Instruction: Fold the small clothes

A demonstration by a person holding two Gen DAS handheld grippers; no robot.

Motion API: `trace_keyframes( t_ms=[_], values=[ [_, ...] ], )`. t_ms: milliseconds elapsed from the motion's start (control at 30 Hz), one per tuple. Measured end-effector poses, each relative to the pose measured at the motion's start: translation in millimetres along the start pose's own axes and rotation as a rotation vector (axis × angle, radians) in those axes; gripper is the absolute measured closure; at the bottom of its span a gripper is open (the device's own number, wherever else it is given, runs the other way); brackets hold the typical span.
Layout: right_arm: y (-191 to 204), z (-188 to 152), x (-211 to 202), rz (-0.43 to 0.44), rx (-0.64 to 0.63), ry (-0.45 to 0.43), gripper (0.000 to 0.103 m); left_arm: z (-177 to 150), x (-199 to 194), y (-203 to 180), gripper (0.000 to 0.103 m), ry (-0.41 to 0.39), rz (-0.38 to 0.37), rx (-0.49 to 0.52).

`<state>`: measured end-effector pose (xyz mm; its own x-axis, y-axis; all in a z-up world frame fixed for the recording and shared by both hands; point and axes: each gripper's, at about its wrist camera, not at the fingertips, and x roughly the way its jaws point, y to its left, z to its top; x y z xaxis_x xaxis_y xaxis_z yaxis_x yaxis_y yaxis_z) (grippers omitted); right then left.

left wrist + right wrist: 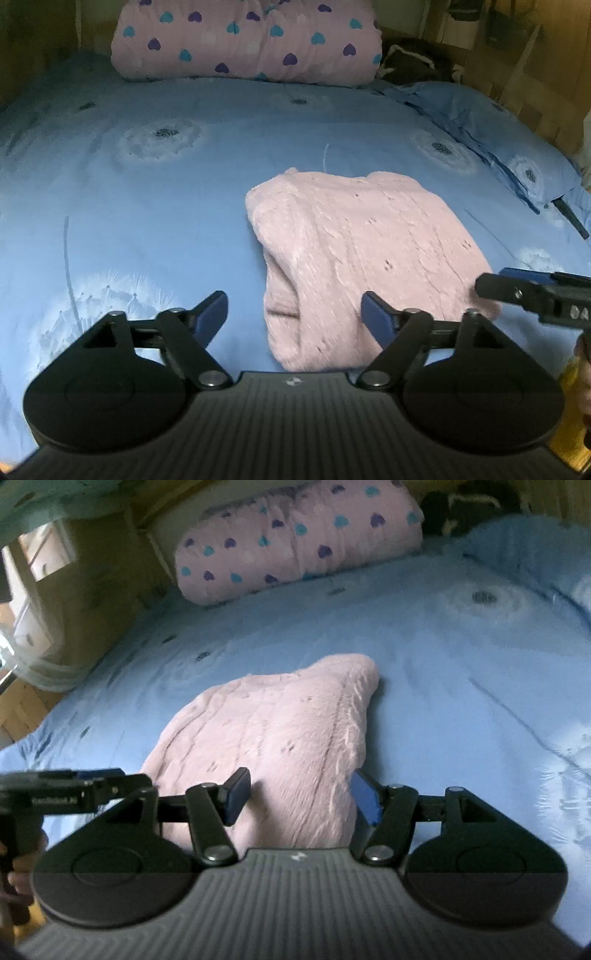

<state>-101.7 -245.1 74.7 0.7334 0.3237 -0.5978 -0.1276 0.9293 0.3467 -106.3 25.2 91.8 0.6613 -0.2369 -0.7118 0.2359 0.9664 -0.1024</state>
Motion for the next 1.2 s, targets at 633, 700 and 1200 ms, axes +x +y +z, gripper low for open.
trace_keyframes(
  t_ms=[633, 700, 1200],
  values=[
    [18, -79, -5, -0.195, -0.144, -0.022, 0.027, -71, 32, -45, 0.000, 0.070, 0.165, 0.026],
    [19, -81, -2, -0.199, -0.160, -0.023, 0.027, -72, 33, -47, 0.000, 0.063, 0.169, 0.020],
    [19, -92, 2, -0.199, -0.156, -0.054, 0.022, -74, 37, -50, 0.000, 0.042, 0.188, -0.001]
  ],
)
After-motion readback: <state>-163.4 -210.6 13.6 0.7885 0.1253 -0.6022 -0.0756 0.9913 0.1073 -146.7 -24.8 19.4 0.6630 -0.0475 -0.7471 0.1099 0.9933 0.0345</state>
